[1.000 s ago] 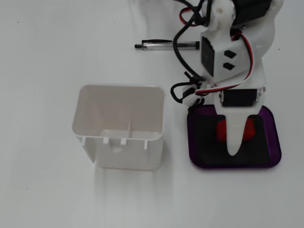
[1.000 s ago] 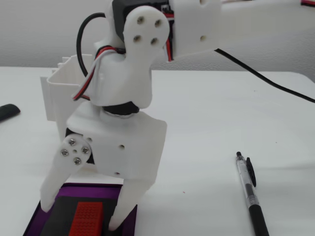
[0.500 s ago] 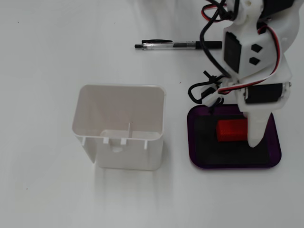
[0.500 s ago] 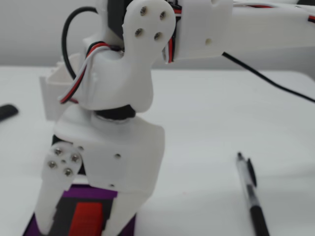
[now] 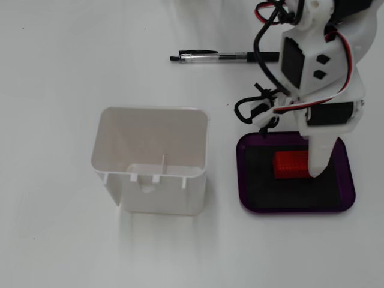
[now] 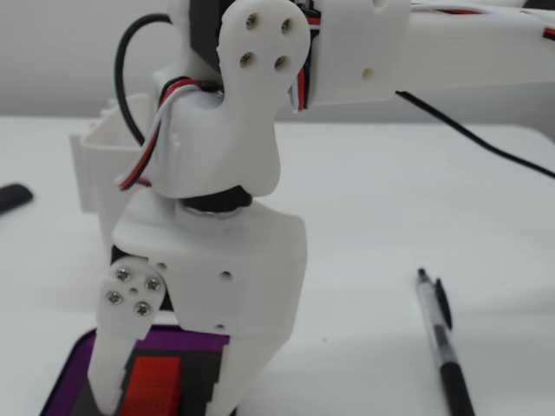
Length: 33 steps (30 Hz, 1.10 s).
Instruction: Remove the cube from the box.
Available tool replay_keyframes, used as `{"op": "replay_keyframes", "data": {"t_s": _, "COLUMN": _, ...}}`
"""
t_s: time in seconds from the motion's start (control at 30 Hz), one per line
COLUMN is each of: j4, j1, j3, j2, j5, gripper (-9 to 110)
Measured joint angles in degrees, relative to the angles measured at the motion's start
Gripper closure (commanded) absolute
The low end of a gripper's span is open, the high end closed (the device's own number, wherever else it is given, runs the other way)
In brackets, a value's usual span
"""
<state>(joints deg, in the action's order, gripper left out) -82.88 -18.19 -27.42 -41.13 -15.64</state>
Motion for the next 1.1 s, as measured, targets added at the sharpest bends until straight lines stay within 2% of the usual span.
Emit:
{"op": "replay_keyframes", "data": {"t_s": 0.23, "j4": -0.09, "j1": 5.54, "j3": 0.00, "j2": 0.00, "j5": 0.53, "gripper": 83}}
{"op": "replay_keyframes", "data": {"t_s": 0.7, "j4": -0.09, "j1": 5.19, "j3": 0.00, "j2": 0.00, "j5": 0.62, "gripper": 83}}
{"op": "replay_keyframes", "data": {"t_s": 0.97, "j4": -0.09, "j1": 4.48, "j3": 0.00, "j2": 0.00, "j5": 0.62, "gripper": 97}}
{"op": "replay_keyframes", "data": {"t_s": 1.1, "j4": 0.00, "j1": 5.10, "j3": 0.18, "j2": 0.88, "j5": 0.79, "gripper": 98}}
